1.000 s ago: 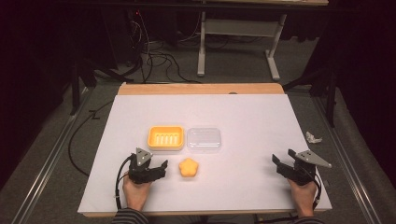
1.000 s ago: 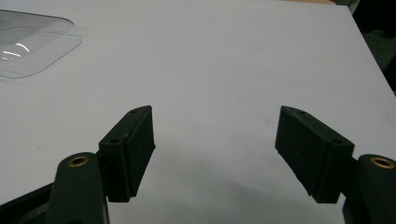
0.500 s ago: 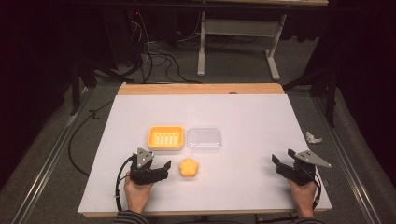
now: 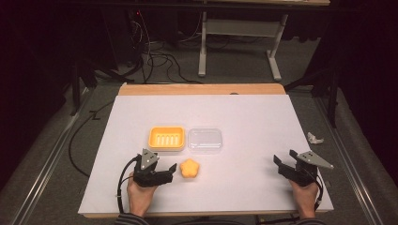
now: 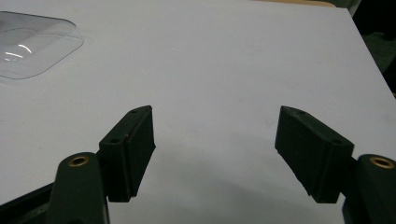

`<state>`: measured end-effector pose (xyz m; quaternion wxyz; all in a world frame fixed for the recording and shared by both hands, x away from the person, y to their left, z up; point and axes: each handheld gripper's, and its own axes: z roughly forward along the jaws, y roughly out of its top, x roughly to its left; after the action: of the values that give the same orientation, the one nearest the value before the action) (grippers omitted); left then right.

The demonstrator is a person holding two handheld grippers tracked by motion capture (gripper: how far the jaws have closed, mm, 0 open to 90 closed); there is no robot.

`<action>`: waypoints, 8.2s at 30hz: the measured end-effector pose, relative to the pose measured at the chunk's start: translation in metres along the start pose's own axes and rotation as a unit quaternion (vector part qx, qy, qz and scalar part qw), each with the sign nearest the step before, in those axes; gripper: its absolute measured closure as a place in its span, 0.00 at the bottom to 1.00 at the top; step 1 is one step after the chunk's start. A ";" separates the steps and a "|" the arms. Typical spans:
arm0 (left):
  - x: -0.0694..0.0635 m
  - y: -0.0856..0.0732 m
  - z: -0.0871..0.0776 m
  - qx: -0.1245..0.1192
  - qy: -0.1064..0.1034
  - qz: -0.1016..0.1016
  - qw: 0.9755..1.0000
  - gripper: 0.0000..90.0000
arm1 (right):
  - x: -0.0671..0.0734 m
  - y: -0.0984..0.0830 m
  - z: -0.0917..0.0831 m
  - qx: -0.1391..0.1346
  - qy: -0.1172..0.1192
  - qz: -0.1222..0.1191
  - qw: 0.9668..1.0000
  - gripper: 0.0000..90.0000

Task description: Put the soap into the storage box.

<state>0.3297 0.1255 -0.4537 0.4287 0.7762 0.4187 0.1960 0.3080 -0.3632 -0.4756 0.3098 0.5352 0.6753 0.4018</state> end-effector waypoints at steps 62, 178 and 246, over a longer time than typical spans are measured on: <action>-0.060 0.014 0.061 0.118 -0.031 0.089 0.989 0.28 | 0.001 0.000 0.001 0.004 -0.003 -0.008 1.000 0.32; 0.041 0.086 0.036 0.044 0.026 0.012 0.999 0.29 | 0.001 0.000 0.000 -0.002 -0.007 -0.003 1.000 0.32; 0.054 0.068 0.090 0.118 0.057 0.008 0.991 0.28 | 0.000 0.000 0.000 -0.004 -0.004 -0.002 1.000 0.32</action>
<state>0.4529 0.1051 -0.4500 0.3083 0.8123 0.4563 0.1923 0.3075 -0.3630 -0.4757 0.3157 0.5342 0.6738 0.4012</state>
